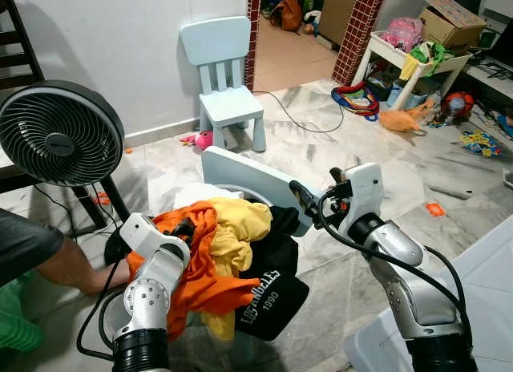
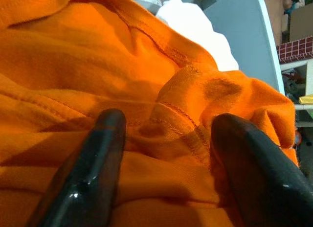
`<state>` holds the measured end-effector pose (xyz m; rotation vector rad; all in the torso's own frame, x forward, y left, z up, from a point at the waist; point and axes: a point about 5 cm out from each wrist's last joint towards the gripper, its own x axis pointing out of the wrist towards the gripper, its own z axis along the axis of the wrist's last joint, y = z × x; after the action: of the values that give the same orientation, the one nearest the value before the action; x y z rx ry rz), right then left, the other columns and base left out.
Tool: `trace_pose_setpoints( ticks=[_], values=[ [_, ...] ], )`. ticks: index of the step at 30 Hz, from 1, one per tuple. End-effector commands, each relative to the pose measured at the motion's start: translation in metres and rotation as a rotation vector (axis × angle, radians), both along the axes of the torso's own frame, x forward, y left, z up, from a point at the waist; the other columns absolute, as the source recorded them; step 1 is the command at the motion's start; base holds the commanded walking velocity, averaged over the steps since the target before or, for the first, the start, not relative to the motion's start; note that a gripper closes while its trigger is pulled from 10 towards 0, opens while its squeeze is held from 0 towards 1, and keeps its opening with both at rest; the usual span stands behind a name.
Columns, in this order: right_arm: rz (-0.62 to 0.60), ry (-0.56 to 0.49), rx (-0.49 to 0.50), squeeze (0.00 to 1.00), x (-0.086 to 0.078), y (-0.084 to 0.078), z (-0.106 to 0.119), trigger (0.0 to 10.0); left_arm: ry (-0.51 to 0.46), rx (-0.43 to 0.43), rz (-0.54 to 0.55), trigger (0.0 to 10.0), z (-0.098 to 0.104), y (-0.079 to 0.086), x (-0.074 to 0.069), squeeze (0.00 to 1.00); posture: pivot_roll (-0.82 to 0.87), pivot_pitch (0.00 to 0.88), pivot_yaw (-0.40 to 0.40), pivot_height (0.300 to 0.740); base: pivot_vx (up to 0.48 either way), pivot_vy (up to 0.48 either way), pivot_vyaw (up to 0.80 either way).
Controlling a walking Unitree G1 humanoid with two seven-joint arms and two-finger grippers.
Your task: Hang hanger
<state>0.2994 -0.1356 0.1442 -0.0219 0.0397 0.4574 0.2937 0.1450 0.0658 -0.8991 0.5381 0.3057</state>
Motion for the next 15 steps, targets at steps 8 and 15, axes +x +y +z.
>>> trace_pose_setpoints(
  ticks=[8,15],
  values=[
    [0.0,-0.01,-0.012,0.0,-0.0002,-0.0002,0.0032,10.0,0.018,-0.049,-0.053,0.0,-0.0056,-0.0252,-0.0043,0.0,-0.12,0.087,-0.068,0.74,0.0,0.0,0.0],
    [0.001,-0.011,-0.009,0.0,-0.0002,0.0006,0.0032,10.0,0.012,0.006,-0.063,0.0,-0.0044,-0.0198,-0.0053,0.0,-0.11,0.087,-0.068,0.74,0.0,0.0,0.0]
  ],
)
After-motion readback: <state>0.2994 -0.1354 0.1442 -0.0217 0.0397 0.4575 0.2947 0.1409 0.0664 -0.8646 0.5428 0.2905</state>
